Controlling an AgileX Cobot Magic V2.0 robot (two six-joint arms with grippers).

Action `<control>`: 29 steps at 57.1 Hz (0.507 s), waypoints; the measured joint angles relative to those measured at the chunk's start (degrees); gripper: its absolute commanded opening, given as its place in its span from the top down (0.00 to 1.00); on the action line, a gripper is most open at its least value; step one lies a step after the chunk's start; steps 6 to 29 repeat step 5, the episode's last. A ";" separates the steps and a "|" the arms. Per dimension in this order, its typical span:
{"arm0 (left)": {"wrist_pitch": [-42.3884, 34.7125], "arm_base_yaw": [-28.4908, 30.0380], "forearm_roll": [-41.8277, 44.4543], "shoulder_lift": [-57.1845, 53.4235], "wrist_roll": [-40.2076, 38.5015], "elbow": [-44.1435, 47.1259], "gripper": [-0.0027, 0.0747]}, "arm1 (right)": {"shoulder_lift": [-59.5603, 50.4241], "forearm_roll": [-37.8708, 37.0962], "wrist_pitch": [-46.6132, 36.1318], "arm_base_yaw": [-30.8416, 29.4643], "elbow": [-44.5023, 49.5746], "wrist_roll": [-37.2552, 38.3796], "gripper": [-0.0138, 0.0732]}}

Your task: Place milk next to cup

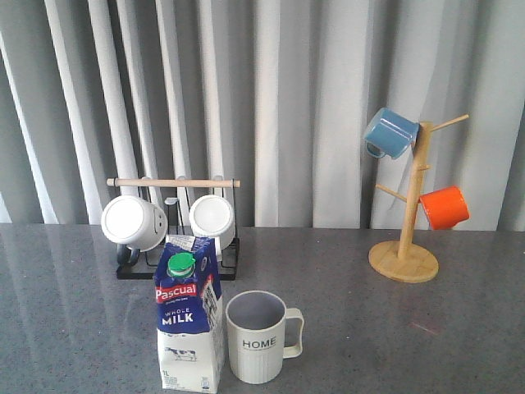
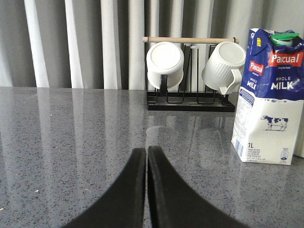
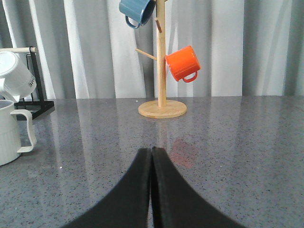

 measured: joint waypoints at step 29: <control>0.00 0.00 0.00 0.00 0.00 0.00 0.97 | 0.00 0.00 0.00 0.00 0.00 0.00 0.85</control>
